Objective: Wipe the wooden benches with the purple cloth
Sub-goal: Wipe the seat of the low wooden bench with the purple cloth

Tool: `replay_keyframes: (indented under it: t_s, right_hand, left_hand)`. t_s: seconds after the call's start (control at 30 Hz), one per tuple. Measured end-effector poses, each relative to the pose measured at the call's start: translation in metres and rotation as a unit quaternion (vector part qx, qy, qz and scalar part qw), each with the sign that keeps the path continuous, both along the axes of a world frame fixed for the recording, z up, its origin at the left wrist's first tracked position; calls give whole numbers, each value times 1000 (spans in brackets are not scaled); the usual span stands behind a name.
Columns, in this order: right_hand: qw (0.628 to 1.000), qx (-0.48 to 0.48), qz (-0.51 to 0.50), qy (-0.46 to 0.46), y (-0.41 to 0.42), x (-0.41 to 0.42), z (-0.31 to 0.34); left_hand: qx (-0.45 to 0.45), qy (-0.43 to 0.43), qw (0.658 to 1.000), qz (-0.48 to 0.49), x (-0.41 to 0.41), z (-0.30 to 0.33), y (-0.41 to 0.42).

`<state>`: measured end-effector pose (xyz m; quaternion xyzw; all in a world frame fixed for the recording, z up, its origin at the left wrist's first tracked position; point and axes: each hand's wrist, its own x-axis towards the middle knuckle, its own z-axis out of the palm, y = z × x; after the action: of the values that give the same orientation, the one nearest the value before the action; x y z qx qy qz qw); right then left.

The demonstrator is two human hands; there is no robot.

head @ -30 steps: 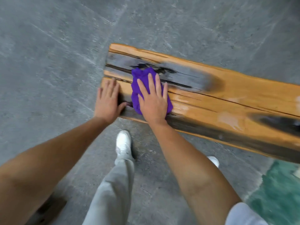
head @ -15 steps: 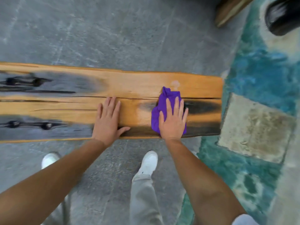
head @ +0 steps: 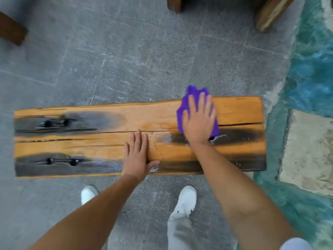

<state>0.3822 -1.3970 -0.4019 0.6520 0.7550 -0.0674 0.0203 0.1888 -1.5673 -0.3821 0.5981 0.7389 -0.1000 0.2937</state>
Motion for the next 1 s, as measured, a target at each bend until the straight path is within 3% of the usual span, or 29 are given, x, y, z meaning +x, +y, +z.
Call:
replay_keyframes:
  t_s: [0.1, 0.17, 0.23, 0.33, 0.47, 0.57, 0.67, 0.73, 0.87, 1.0]
  right_hand:
    - [975, -47, 217, 12, -55, -52, -3]
    - [957, -68, 281, 28, -98, -34, -5]
    - [969, -78, 235, -11, -112, 43, 4]
    - [990, -103, 80, -62, -88, 133, 21]
    - [987, -66, -148, -21, -26, 190, 37]
    - [981, -32, -189, -1, 1, 154, 30]
    - [994, -46, -100, 4, -15, 66, 18]
    - [998, -45, -38, 12, -40, -14, 11]
    - [998, -42, 36, 8, -57, -93, 12]
    - [994, -38, 100, 20, -96, -205, 13]
  left_hand:
    - [3, 19, 1000, 22, -35, 6, -10]
    - [1, 39, 998, 41, -55, 8, -20]
    - [-2, 30, 999, 32, -36, 7, -12]
    - [-20, 23, 999, 27, -12, 10, -4]
    - [-29, -4, 1000, 10, 30, 17, -1]
    - [-25, -20, 999, 3, 37, 14, 17]
    - [-5, -15, 1000, -15, 11, 16, 14]
    - [33, 11, 998, 57, -39, 21, -15]
    - [125, 51, 975, 177, -121, 25, -60]
    - [57, 88, 965, 238, -234, 21, -147]
